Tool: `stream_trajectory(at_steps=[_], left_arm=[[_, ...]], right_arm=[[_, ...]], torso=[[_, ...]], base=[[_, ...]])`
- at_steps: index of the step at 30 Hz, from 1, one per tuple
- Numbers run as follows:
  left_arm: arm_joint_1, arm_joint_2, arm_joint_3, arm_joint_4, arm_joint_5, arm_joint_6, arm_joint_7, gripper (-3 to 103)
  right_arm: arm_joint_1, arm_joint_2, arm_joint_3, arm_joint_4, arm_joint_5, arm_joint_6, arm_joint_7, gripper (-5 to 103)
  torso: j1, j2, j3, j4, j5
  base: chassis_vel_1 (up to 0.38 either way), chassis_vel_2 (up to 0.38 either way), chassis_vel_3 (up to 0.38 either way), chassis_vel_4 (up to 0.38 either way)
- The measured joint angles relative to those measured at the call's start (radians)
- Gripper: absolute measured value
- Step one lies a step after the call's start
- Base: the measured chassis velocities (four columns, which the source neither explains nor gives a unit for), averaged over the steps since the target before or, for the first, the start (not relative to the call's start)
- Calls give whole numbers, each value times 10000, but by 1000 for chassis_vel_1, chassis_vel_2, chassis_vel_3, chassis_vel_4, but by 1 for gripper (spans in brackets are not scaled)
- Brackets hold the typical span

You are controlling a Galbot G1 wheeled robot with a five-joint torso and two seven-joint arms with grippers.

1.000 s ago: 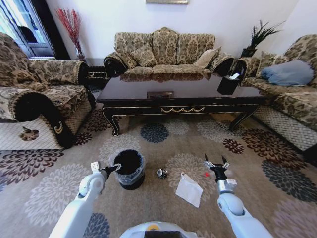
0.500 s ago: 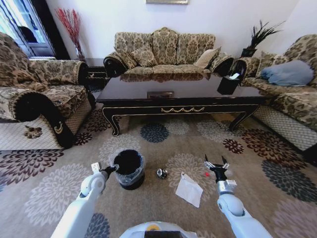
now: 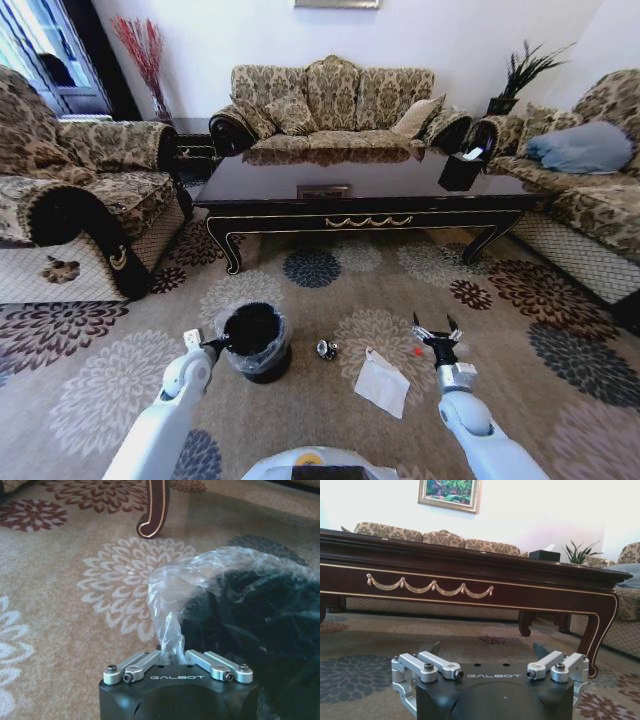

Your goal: Move to the front of the table and pick up the trash from the floor, then place it into the trash bin.

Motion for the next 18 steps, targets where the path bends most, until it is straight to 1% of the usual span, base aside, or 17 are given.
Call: stream_trajectory(at_steps=[4,6,7,9,11,12,14,16,17,18], left_arm=[[215,103,-162,-316,-15,6,2,2],[456,219,-375,-703,20,19,-4,2],[456,219,-375,-703,20,19,-4,2],[706,320,-569,-1114,15,45,-4,2],[1100,445,-873,-1686,-23,66,-5,2],[1100,445,-873,-1686,-23,66,-5,2],[1544,514,-1210,-2232,-141,93,-21,2],[1787,531,-1376,-2527,-181,103,-45,2],[1787,531,-1376,-2527,-181,103,-45,2],[2025,536,-1534,-2824,-207,115,-72,2]], right_arm=[[53,23,-50,-58,9,-23,42,100],[134,66,-154,-83,309,-173,217,100],[134,66,-154,-83,309,-173,217,100],[255,94,-283,-97,733,-396,502,100],[509,113,-502,-219,1303,-759,1063,100],[509,113,-502,-219,1303,-759,1063,100],[923,115,-750,-430,1961,-1101,1659,100],[1210,111,-903,-544,2435,-1299,2009,100],[1210,111,-903,-544,2435,-1299,2009,100],[1537,105,-1067,-655,3107,-1572,2451,100]], torso=[[0,0,0,-6,3],[0,0,0,-5,5],[0,0,0,-5,5],[0,0,0,-4,4],[0,0,0,-4,7],[0,0,0,-4,7],[0,0,0,-5,7],[0,0,0,-1,7],[0,0,0,-1,7],[0,0,0,-2,7]], base=[[0,0,0,0],[0,0,0,0],[0,0,0,0],[0,0,0,0],[0,0,0,0],[0,0,0,0],[0,0,0,0],[0,0,0,0],[0,0,0,0],[0,0,0,0]])
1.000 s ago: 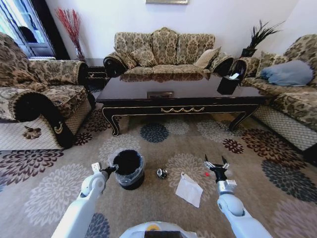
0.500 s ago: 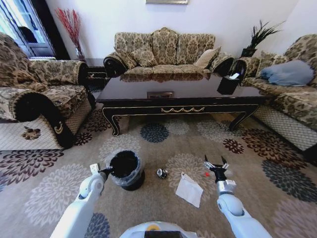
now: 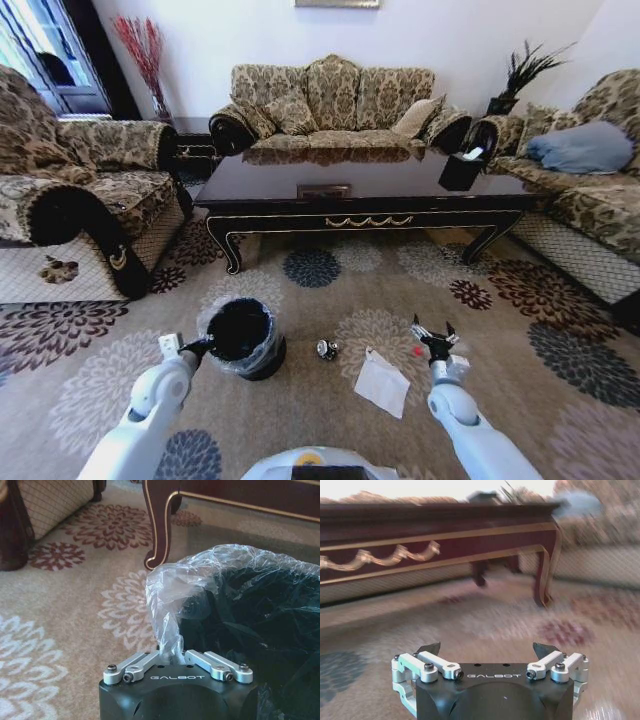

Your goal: Move to the front of the table and pick up the trash from the floor, then place it into the trash bin.

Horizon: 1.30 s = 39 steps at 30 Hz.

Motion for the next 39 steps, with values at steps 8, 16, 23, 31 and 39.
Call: stream_trajectory(at_steps=[8,16,23,31,39], left_arm=[[582,30,-357,-764,-26,52,-96,2],[1019,90,-678,-1136,-23,55,-123,2],[1303,37,-883,-1418,-13,54,-142,2],[1443,62,-992,-1486,-23,46,-151,2],[1493,49,-990,-1498,-20,43,-161,2]], right_arm=[[1801,520,-144,-874,2843,-1642,3052,100],[3082,1315,211,-2165,4118,-2405,4393,100],[4205,1826,569,-3968,4804,-2662,4749,100],[4987,1922,688,-5545,4903,-2493,4225,100],[5356,1826,595,-6711,4355,-2154,3646,100]], torso=[[0,0,0,-3,-1],[0,0,0,-2,0],[0,0,0,-2,0],[0,0,0,-2,0],[0,0,-1,-3,0]], base=[[0,0,0,0],[0,0,0,0],[0,0,0,0],[0,0,0,0],[0,0,0,0]])
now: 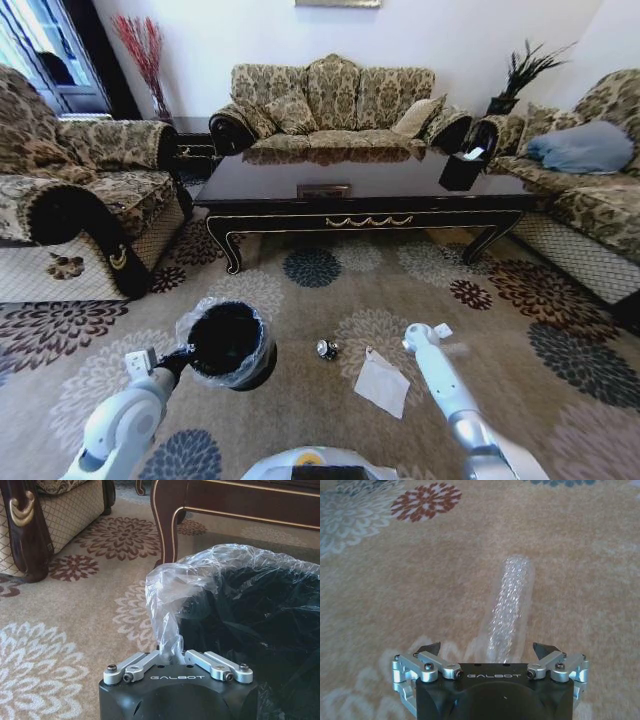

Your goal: Move to the front of the table and pick up the trash from the floor, then place it into the trash bin.

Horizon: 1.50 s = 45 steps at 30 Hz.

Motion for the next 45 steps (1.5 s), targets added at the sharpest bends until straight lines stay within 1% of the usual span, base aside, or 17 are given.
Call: stream_trajectory(at_steps=[9,12,17,24,25,27,28,29,30,31,32,36,38,41,42,44,45], left_arm=[[87,20,-51,-30,0,-2,-11,2],[137,30,-95,-54,-7,-3,-12,2],[166,31,-110,-61,-17,-5,-15,2],[143,32,-104,-47,-31,-12,-15,2],[128,31,-97,-24,-35,-16,-15,2],[82,31,-73,17,-50,-18,-16,2],[82,31,-73,17,-50,-18,-16,2],[54,31,-58,46,-58,-19,-16,2],[26,32,-41,67,-64,-19,-16,2],[5,32,-27,79,-74,-19,-16,2],[5,32,-27,79,-74,-19,-16,2],[-74,57,17,137,-122,-20,-16,2],[-87,64,21,146,-134,-20,-16,2],[-121,84,30,181,-162,-20,-20,2],[-126,85,34,187,-164,-20,-21,2],[-128,86,39,191,-167,-20,-22,2],[-132,86,46,193,-170,-20,-22,2]], right_arm=[[594,-68,-118,-1594,-255,514,-931,100],[954,-32,-134,-2566,-496,745,-1493,100],[1321,82,-112,-3430,-735,954,-2023,100],[1579,187,-21,-4106,-876,1042,-2403,100],[1603,193,-8,-4189,-897,1057,-2455,103],[1632,193,20,-4316,-909,1061,-2513,94],[1632,193,20,-4316,-909,1061,-2513,94],[1642,193,32,-4366,-911,1059,-2521,89],[1643,190,41,-4396,-911,1052,-2522,89],[1644,188,45,-4404,-912,1041,-2522,84],[1644,188,45,-4404,-912,1041,-2522,84],[1590,172,60,-4403,-927,1006,-2544,62],[1571,167,62,-4395,-938,1003,-2551,62],[1474,155,63,-4312,-973,953,-2571,47],[1437,153,63,-4273,-1000,930,-2573,44],[1392,152,62,-4222,-1036,915,-2575,44],[1315,153,54,-4124,-1094,905,-2576,37]], torso=[[1,0,0,0,1],[0,0,0,1,0],[0,0,1,2,0],[0,0,0,1,1],[0,0,0,2,1],[0,0,0,1,-1],[0,0,0,1,-1],[0,0,1,1,0],[0,0,0,1,0],[0,0,1,1,0],[0,0,1,1,0],[0,0,0,2,-1],[0,1,0,2,-3],[-1,2,-1,2,-4],[-1,2,-1,3,-5],[-1,2,0,2,-5],[-1,2,-1,3,-4]], base=[[0,0,0,0],[0,0,0,0],[0,0,0,0],[0,0,0,0],[0,0,0,0],[0,0,0,0],[0,0,0,0],[0,0,0,0],[0,0,0,0],[0,0,0,0],[0,0,0,0],[0,0,0,0],[0,0,0,0],[0,0,0,0],[0,0,0,0],[0,0,0,0],[0,0,0,0]])
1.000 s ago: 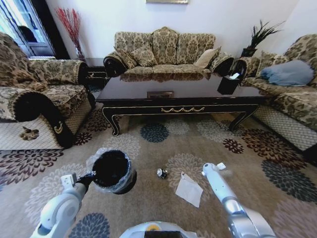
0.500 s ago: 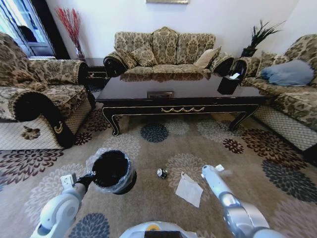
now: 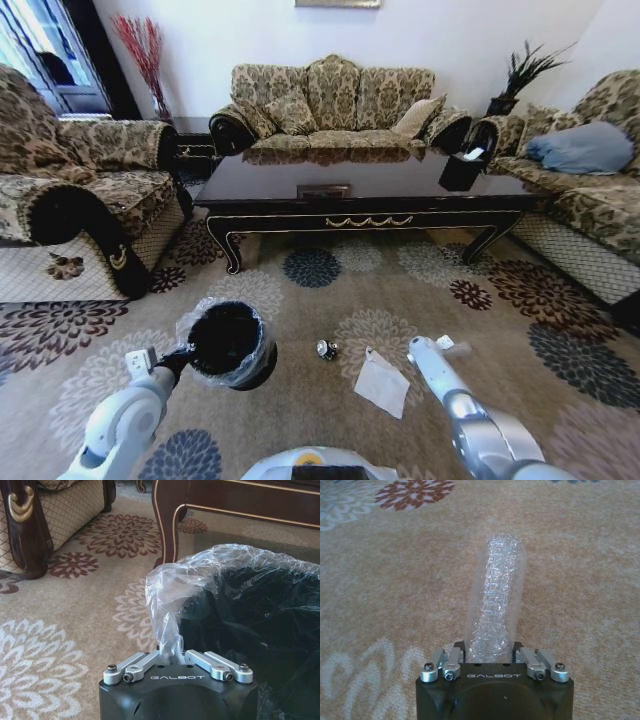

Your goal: Move to the front of the table and pick up the trash from the floor, then place it into the trash bin.

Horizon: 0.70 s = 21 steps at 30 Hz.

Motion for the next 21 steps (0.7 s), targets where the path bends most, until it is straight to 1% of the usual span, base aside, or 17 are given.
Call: stream_trajectory(at_steps=[3,5,6,7,9,11,12,14,15,16,17,19,21], left_arm=[[-8,0,5,0,-5,0,-2,2],[-15,5,12,-7,-15,0,-5,2],[-17,8,18,-15,-17,0,-6,2],[-17,8,18,-15,-17,0,-6,2],[-26,9,39,-29,-17,0,-12,2],[-43,0,88,-68,-19,1,-17,2],[-43,0,88,-68,-19,1,-17,2],[-64,-26,136,-92,-9,9,-24,2],[-78,-40,162,-110,-9,18,-22,2],[-84,-49,176,-124,-9,22,-22,2],[-84,-49,176,-124,-9,22,-22,2],[-112,-78,215,-164,0,35,-28,2],[-129,-95,235,-193,2,41,-32,2]], right_arm=[[-168,-4,-19,272,-48,-10,14,35],[-509,-34,-71,1014,-95,-34,53,28],[-702,-72,-115,1459,-189,-32,63,27],[-702,-72,-115,1459,-189,-32,63,27],[-1155,-193,-230,2514,-543,22,61,27],[-2051,-544,-539,4582,-1019,118,-33,27],[-2051,-544,-539,4582,-1019,118,-33,27],[-2736,-1069,-939,6623,-1051,90,-42,27],[-3000,-1413,-1214,7738,-975,39,-38,27],[-3098,-1578,-1354,8253,-928,17,-36,27],[-3098,-1578,-1354,8253,-928,17,-36,27],[-3346,-2115,-1911,9888,-851,-8,-62,27],[-3416,-2442,-2324,10858,-847,58,-171,27]], torso=[[0,-1,1,-1,3],[0,-1,2,-5,12],[0,-1,2,-4,13],[0,-1,2,-4,13],[0,-1,1,-1,8],[0,-1,1,0,8],[0,-1,1,0,8],[0,-1,2,-7,6],[0,0,0,-5,1],[0,0,0,-4,-2],[0,0,0,-4,-2],[0,-1,0,-1,3],[0,-1,1,0,4]], base=[[0,0,0,0],[0,0,0,0],[0,0,0,0],[0,0,0,0],[0,0,0,0],[0,0,0,0],[0,0,0,0],[0,0,0,0],[0,0,0,0],[0,0,0,0],[0,0,0,0],[0,0,0,0],[0,0,0,0]])
